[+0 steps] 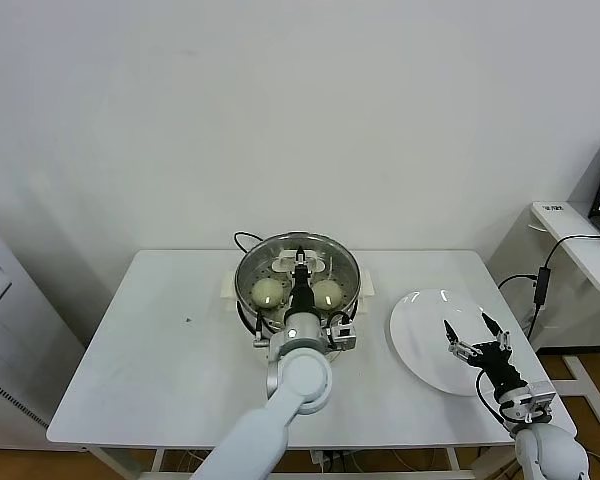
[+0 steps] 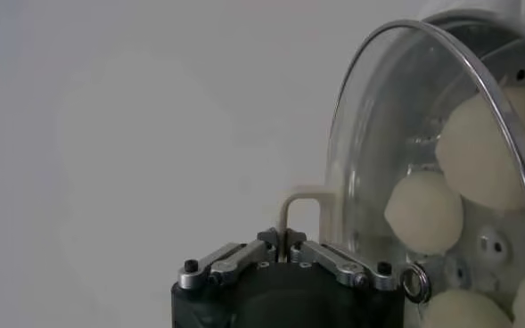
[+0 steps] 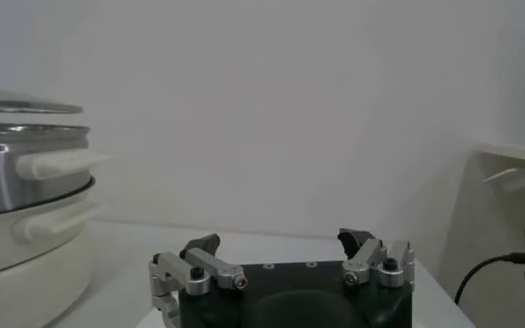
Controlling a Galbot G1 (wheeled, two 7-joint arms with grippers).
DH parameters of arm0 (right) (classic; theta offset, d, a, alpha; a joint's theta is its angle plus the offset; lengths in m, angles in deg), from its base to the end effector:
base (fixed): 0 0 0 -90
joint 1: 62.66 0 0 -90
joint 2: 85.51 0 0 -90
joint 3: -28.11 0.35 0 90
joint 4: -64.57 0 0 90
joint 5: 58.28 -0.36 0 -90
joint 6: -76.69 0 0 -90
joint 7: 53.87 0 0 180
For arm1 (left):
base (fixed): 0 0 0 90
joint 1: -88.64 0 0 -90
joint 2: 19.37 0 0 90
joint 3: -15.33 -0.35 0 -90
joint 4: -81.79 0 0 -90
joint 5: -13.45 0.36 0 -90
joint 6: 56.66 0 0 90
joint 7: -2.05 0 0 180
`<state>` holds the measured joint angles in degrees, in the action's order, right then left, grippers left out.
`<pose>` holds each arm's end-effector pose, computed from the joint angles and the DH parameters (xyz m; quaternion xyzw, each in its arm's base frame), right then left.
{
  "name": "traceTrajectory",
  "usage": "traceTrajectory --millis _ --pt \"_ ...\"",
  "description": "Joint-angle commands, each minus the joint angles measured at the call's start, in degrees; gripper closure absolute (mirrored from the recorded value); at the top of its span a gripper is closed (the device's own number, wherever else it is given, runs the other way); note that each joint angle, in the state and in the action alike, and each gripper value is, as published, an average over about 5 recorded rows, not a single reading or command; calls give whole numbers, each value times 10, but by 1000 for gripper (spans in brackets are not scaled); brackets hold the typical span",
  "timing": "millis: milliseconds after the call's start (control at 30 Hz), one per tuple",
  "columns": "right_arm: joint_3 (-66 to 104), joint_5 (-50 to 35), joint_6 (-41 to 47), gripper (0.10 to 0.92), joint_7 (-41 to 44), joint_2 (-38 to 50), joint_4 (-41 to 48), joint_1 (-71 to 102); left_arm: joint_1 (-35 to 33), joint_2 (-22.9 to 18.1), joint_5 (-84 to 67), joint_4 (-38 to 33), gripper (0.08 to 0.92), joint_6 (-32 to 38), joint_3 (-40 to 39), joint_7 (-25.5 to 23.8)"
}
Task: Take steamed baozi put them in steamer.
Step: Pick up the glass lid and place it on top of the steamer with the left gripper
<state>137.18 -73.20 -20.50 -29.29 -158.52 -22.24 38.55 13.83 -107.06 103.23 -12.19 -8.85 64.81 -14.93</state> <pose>0.2711 -0.2204 -0.3795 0.0511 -0.9978 0.0355 0.0236 0.3510 -0.2200 -0.2509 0.0154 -0.7126 -0.7014 0.0020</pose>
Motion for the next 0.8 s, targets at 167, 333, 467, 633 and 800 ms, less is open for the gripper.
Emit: traceTrajectory --millis 167,333,467,633,800 --pt "3 -1 -2 203 1 0 0 3 -1 -6 -1 16 889 -28 4 7" --pt "3 -1 -2 203 2 1 1 3 -1 -5 -8 22 889 -28 7 13" --pt "3 -1 -2 203 1 0 0 3 -1 -6 -12 25 889 -28 8 18" --pt "3 0 -1 203 1 -1 -1 4 0 -7 -17 29 889 -28 9 24" --pt "3 1 -1 203 2 -2 -2 5 -1 -7 -23 32 889 -28 9 28"
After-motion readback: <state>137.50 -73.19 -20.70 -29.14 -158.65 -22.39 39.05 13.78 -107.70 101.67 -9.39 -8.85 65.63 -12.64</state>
